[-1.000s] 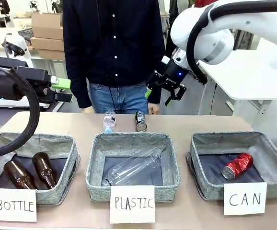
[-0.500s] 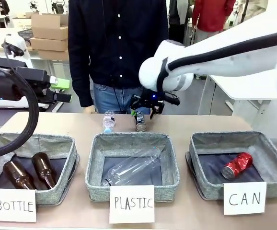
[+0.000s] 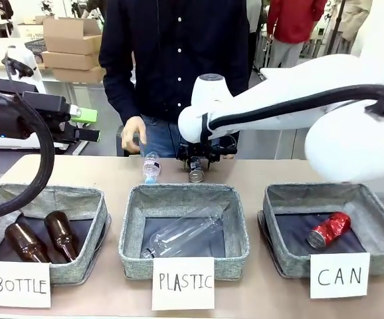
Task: Sort the can waste into the basket.
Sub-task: Pick up the can waste from the table and place it in the right Fabric basket.
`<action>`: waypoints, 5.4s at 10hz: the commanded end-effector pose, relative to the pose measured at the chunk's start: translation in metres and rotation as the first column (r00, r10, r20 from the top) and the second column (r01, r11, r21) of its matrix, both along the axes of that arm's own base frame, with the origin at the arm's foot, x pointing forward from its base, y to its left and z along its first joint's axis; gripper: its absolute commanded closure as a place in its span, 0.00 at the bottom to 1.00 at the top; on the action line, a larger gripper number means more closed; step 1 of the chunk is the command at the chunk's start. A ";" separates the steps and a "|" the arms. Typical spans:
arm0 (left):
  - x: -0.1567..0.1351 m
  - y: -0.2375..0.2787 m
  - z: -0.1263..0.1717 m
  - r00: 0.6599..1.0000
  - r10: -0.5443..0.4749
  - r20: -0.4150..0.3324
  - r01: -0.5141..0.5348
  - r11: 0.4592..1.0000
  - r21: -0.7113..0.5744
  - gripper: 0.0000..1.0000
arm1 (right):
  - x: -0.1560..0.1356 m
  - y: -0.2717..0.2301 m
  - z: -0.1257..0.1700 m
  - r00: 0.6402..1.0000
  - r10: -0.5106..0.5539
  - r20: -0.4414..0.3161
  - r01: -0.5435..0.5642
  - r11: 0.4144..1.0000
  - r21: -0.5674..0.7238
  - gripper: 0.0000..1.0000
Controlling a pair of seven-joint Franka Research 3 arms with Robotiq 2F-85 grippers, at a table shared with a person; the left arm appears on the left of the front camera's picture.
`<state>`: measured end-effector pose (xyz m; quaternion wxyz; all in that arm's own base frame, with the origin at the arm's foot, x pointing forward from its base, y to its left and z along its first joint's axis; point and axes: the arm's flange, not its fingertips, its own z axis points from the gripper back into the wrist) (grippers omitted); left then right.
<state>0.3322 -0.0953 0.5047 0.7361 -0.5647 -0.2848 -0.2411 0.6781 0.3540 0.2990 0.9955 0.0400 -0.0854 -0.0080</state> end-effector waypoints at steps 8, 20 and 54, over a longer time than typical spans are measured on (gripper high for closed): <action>-0.001 -0.001 0.001 1.000 0.009 0.011 -0.009 1.000 -0.014 0.00 | 0.004 0.013 0.007 0.999 -0.030 -0.011 0.029 0.994 -0.106 1.00; -0.001 -0.001 0.001 1.000 0.009 0.011 -0.009 1.000 -0.014 0.00 | -0.134 -0.225 0.147 0.973 0.159 -0.166 -0.152 0.987 0.057 1.00; -0.001 -0.001 0.001 1.000 0.009 0.011 -0.009 1.000 -0.014 0.00 | -0.314 -0.332 0.201 0.978 0.156 0.140 -0.208 0.657 0.724 0.00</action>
